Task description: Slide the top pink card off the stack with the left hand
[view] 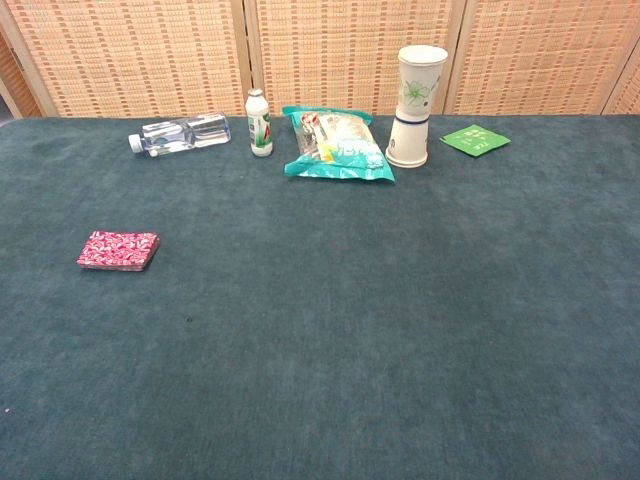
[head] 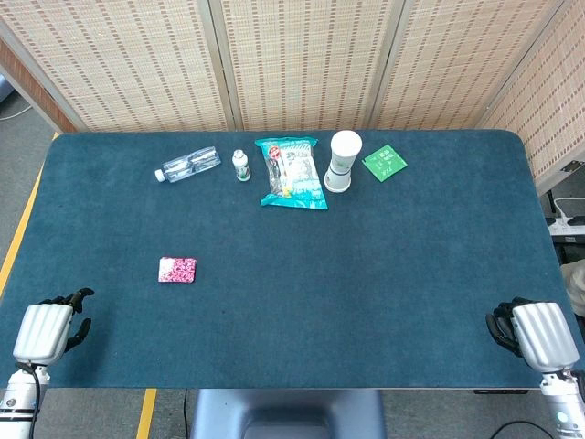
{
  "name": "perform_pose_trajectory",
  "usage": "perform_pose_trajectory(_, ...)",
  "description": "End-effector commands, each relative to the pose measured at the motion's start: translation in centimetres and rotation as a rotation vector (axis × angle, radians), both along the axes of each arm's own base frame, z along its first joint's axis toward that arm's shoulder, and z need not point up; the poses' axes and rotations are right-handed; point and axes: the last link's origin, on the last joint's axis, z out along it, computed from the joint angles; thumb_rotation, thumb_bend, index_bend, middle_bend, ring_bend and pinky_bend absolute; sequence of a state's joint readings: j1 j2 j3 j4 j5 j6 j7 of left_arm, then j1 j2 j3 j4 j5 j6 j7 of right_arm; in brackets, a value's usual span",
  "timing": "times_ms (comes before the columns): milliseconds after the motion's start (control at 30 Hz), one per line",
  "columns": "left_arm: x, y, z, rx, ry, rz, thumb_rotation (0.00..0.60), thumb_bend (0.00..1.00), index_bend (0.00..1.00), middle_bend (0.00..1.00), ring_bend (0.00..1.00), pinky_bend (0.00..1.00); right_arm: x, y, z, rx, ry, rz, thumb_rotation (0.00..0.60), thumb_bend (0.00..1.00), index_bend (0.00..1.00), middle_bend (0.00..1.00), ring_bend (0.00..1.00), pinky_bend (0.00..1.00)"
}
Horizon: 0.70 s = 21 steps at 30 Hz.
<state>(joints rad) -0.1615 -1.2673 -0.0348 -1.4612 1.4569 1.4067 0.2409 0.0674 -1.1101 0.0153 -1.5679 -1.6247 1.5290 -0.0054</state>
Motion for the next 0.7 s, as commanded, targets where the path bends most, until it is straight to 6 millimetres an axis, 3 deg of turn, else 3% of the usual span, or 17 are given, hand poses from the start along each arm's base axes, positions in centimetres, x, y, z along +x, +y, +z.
perform_pose_trajectory(33, 0.01, 0.0, 0.01, 0.0, 0.0, -0.001, 0.6, 0.37, 0.31, 0.51, 0.55, 0.63, 0.01, 0.04, 0.01, -0.001, 0.001, 0.001, 0.6, 0.41, 1.0, 0.83, 0.72, 0.83)
perform_pose_trajectory(567, -0.05, 0.19, -0.09, -0.003, -0.005, -0.003, 0.6, 0.37, 0.3, 0.52, 0.56, 0.63, -0.05, -0.03, -0.07, -0.009, 0.004, -0.005, 0.6, 0.41, 1.0, 0.83, 0.72, 0.84)
perform_pose_trajectory(700, 0.09, 0.04, -0.13, 0.003, -0.008, -0.01, 0.6, 0.37, 0.26, 0.65, 0.71, 0.69, 0.09, 0.04, -0.01, -0.008, -0.006, 0.003, 0.6, 0.41, 1.0, 0.83, 0.72, 0.84)
